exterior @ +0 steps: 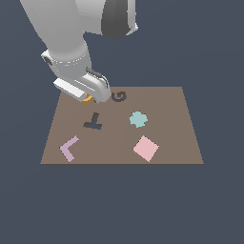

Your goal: Insert a designated object into the corresponding slot on a board.

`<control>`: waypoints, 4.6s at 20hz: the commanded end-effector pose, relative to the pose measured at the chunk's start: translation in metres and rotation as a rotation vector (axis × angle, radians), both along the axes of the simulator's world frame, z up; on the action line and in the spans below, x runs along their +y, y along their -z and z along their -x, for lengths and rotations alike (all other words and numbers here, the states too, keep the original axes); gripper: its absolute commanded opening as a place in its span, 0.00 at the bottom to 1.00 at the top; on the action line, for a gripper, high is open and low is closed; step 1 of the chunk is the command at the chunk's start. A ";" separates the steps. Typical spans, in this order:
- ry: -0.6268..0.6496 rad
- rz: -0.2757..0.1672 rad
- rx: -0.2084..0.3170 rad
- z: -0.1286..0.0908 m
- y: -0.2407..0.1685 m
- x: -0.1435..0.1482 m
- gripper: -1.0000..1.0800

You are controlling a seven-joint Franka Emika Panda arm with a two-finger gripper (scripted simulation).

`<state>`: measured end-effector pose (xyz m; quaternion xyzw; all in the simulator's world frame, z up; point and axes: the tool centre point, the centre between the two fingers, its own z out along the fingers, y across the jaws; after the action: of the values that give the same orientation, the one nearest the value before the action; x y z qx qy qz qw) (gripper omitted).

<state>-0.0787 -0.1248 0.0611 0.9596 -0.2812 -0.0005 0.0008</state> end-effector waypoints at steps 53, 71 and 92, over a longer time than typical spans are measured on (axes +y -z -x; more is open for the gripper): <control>0.380 -0.001 -0.002 0.029 0.027 0.037 0.00; 0.810 -0.001 -0.002 0.026 0.022 0.101 0.00; 0.903 -0.001 -0.001 0.021 0.030 0.113 0.00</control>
<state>-0.0996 -0.0114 0.0328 0.7412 -0.6713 -0.0004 -0.0001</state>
